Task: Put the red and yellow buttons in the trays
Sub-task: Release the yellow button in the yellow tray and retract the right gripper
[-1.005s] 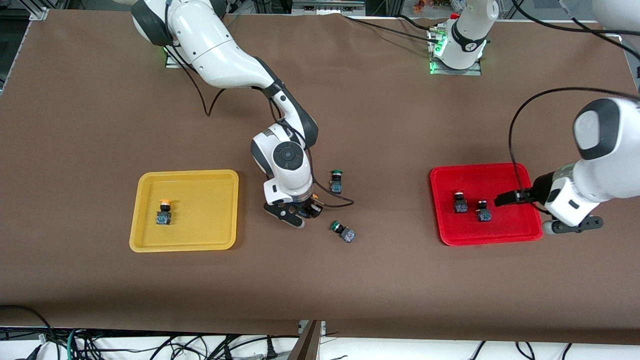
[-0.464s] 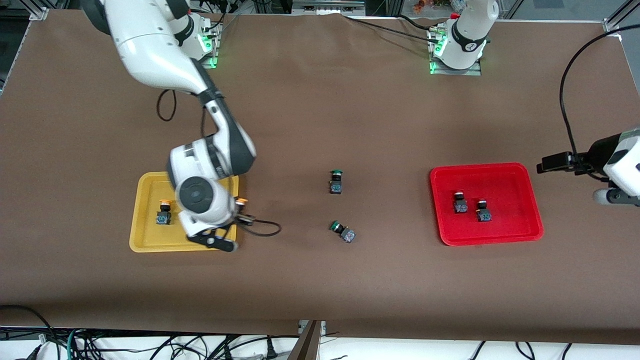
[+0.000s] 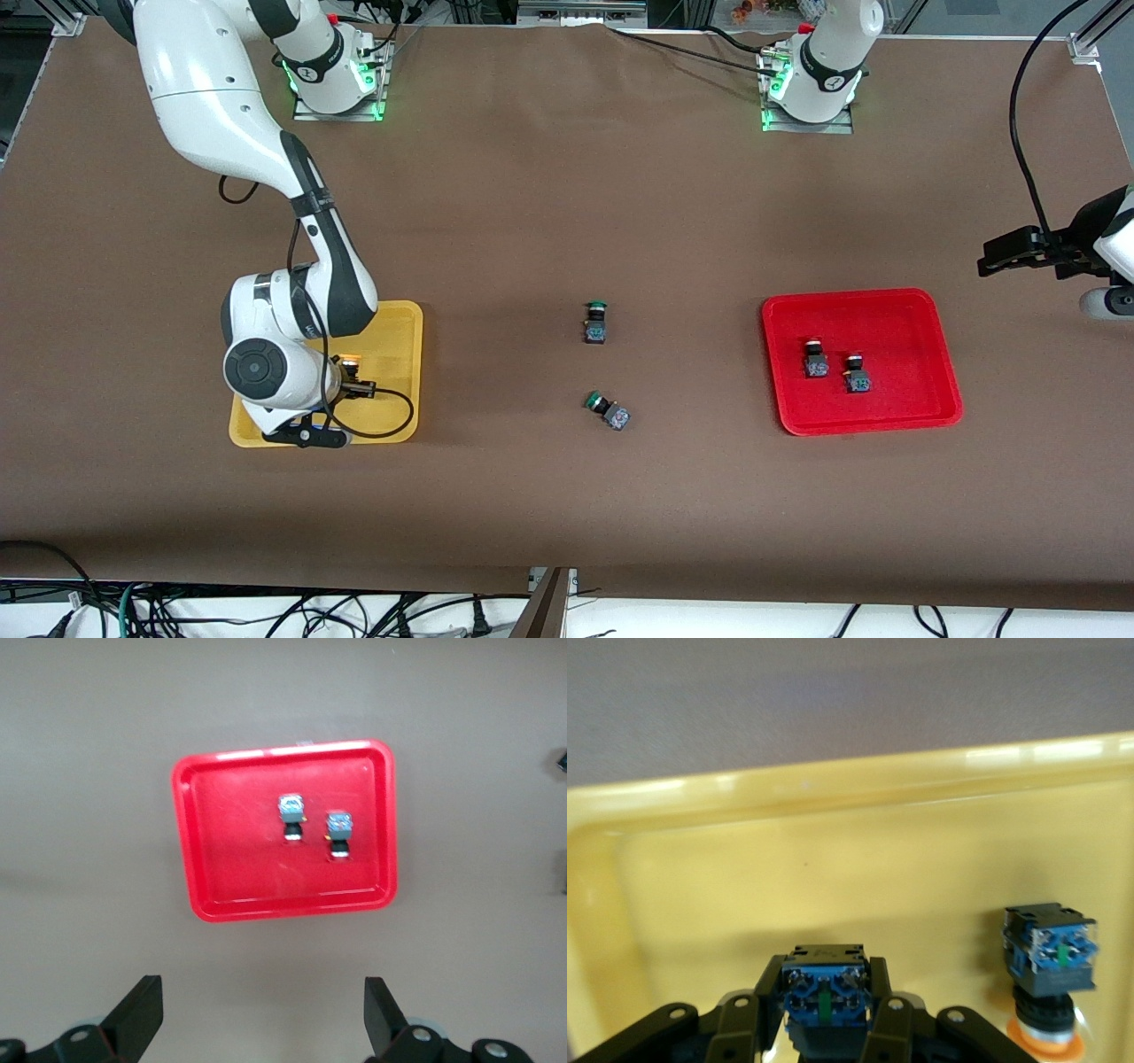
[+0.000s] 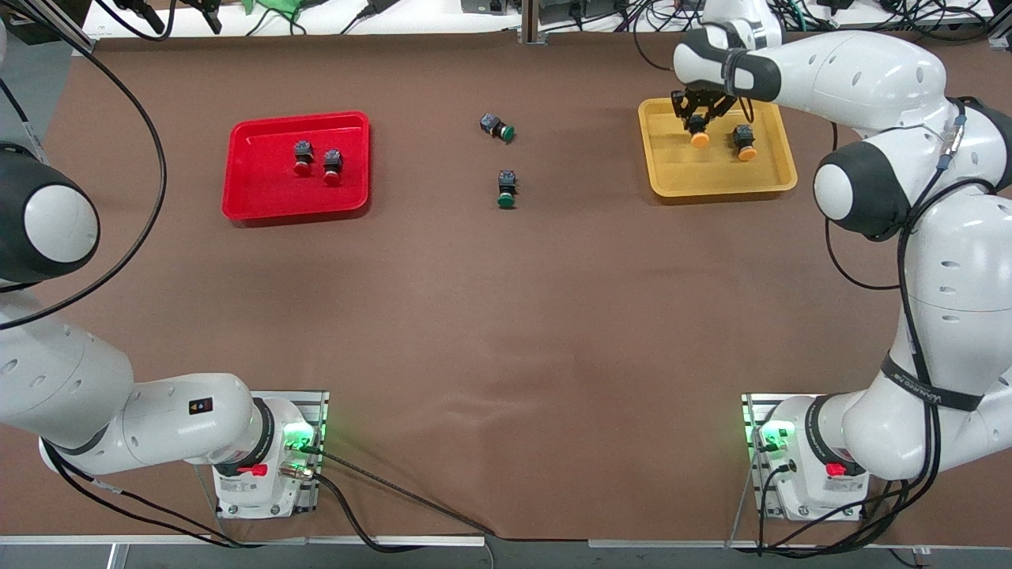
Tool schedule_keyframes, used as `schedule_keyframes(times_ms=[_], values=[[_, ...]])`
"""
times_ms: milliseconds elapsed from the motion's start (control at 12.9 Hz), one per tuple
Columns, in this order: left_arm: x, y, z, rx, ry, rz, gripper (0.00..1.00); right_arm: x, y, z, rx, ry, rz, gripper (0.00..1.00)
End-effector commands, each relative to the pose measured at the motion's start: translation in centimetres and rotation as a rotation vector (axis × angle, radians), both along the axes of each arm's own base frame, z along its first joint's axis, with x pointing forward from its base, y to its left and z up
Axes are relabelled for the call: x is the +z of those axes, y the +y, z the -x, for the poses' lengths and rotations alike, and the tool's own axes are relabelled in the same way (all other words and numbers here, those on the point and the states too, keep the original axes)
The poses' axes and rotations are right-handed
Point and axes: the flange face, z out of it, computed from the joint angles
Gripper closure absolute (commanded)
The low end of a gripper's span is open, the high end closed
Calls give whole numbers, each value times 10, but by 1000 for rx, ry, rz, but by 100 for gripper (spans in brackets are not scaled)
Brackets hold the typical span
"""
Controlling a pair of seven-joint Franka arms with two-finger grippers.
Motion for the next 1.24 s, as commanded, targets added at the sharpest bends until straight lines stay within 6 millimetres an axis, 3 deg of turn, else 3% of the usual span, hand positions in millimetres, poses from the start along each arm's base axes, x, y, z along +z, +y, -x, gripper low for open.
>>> schedule_keyframes(times_ms=[0,77,155,232,619,928,1160], values=[[10,-9,46,-22,-89,-49,0,-4,-12,25,22,-6,-17,100],[8,-10,60,-24,-101,-51,0,-4,-12,25,20,-6,-19,96],[9,-7,65,-28,-96,-51,0,-2,-12,23,16,-6,-19,20],[7,-2,65,-21,-79,-48,0,8,-11,21,24,-17,-23,0],[9,-15,63,-22,-60,-35,0,94,-25,11,34,-80,-45,0],[17,-19,62,41,-66,14,0,178,-56,6,110,-15,-28,0],[7,-20,51,43,-25,24,0,231,-74,7,142,52,-15,0]])
